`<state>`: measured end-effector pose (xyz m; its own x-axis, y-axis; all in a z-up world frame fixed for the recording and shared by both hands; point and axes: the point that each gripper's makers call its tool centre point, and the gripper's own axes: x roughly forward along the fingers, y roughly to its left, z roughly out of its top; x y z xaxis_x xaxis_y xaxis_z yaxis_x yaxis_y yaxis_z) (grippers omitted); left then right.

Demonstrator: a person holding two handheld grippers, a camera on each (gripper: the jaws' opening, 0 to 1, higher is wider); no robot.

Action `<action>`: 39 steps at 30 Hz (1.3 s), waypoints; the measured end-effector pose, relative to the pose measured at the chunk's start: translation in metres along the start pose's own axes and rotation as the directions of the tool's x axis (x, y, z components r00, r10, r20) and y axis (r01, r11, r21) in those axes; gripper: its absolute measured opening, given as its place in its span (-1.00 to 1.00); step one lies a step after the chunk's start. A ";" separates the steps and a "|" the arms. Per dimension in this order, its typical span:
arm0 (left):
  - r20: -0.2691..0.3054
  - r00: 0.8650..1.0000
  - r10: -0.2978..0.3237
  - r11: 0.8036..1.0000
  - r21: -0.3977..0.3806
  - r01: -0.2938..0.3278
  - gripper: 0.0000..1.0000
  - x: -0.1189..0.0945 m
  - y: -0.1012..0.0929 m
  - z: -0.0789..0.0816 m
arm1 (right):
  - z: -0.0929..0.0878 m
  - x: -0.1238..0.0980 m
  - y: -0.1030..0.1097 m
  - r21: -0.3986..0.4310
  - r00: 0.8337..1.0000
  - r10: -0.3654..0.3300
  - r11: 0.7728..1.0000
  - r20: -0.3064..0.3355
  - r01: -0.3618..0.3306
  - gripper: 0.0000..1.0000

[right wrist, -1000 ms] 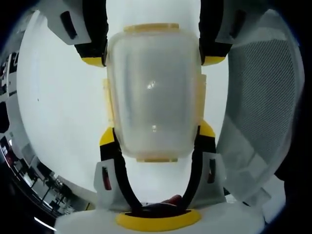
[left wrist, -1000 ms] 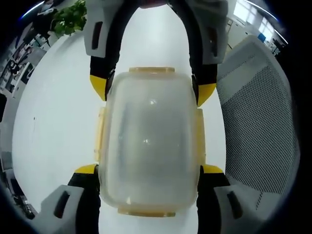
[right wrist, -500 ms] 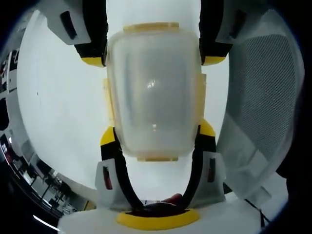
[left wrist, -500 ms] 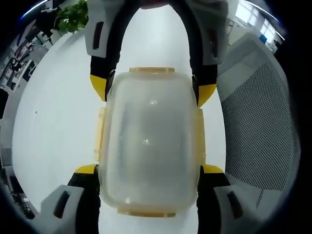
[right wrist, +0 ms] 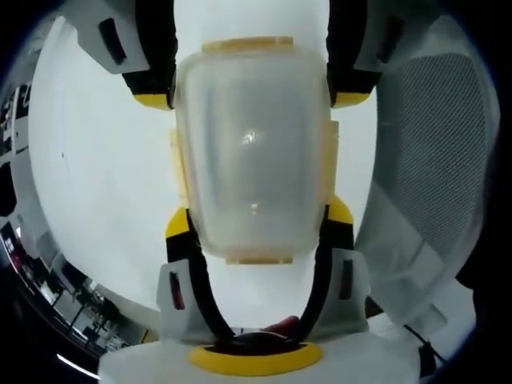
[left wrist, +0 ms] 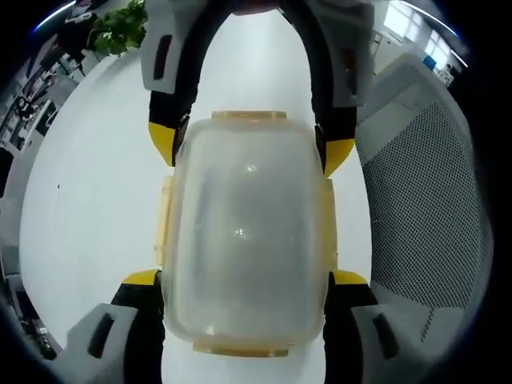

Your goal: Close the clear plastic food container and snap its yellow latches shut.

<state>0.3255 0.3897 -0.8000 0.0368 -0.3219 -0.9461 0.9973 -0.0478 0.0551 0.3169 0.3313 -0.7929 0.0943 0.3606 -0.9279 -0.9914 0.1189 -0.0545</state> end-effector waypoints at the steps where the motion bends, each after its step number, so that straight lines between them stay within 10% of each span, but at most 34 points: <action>1: -0.002 1.000 0.000 1.000 0.001 0.000 0.64 0.000 0.000 0.000 | 0.000 0.000 -0.001 0.001 1.000 0.000 1.000 0.001 0.000 0.54; 39: -0.009 1.000 0.009 1.000 0.001 -0.009 0.65 0.001 0.038 -0.004 | 0.006 0.004 -0.037 0.008 1.000 -0.003 1.000 0.007 0.003 0.54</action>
<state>0.3636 0.3915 -0.7999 0.0460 -0.3142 -0.9483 0.9969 -0.0464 0.0637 0.3541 0.3339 -0.7925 0.0981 0.3667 -0.9252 -0.9903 0.1276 -0.0544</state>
